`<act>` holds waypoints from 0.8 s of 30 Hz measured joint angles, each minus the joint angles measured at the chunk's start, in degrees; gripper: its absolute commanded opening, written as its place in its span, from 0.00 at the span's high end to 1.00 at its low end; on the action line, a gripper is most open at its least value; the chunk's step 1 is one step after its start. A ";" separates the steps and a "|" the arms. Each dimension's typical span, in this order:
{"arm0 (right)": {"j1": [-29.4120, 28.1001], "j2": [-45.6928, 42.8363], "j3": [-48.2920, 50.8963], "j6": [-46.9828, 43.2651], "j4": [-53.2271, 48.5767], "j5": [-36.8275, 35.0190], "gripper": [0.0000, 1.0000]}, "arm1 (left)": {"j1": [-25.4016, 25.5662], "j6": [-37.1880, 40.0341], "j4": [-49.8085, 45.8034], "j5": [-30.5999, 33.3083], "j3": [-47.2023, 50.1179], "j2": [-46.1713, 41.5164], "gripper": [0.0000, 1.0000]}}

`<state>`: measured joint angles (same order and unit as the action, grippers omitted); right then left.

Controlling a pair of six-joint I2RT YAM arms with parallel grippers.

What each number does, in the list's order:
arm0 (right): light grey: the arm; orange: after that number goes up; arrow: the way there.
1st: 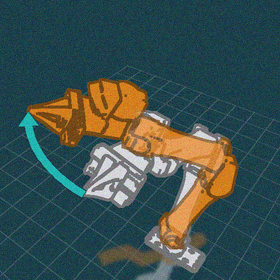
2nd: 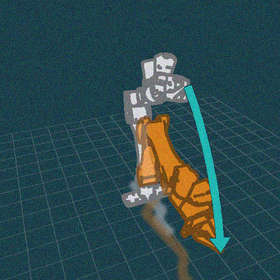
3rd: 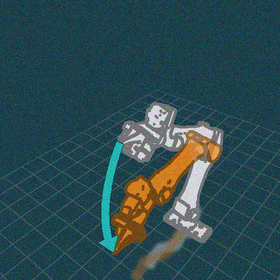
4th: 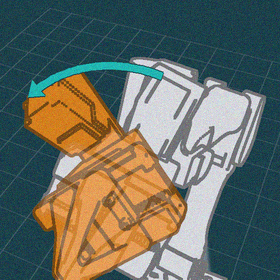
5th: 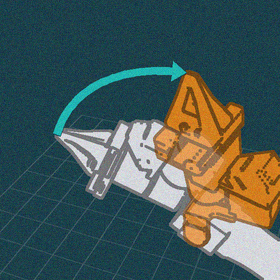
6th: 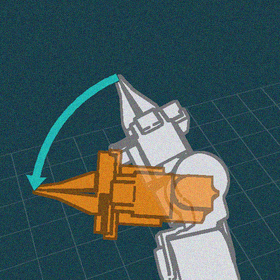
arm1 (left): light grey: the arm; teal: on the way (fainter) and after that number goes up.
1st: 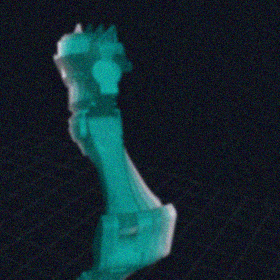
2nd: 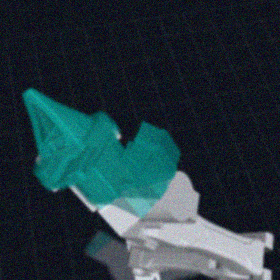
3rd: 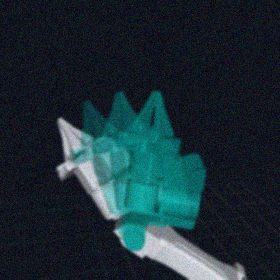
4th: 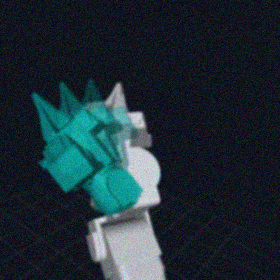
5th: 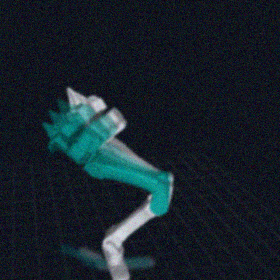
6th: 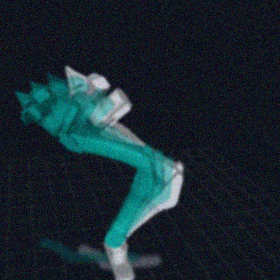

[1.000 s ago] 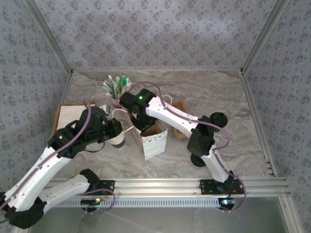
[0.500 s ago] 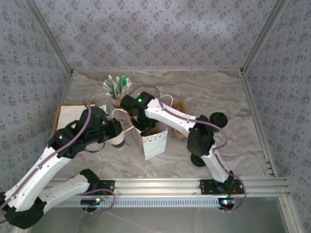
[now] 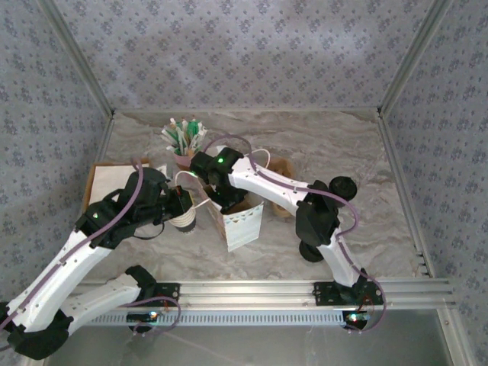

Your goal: Pack the takeout coffee

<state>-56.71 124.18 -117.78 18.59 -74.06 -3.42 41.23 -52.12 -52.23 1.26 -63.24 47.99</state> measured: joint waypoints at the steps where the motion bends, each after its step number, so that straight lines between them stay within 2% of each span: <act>1: 0.00 -0.09 0.13 0.00 0.15 0.00 0.65 | 0.00 0.00 0.00 0.00 0.00 0.00 0.98; 5: 0.00 -0.26 0.98 0.00 0.79 0.04 0.64 | 0.00 0.00 0.00 0.00 0.00 0.00 0.98; 24: 0.00 -2.05 1.20 0.02 -0.04 0.22 0.44 | 0.00 -0.02 0.02 -0.02 0.00 0.02 0.98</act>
<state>-56.71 122.13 -116.57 18.61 -74.11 -3.20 41.23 -52.14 -52.21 1.23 -63.24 48.01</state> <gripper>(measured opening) 0.548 0.057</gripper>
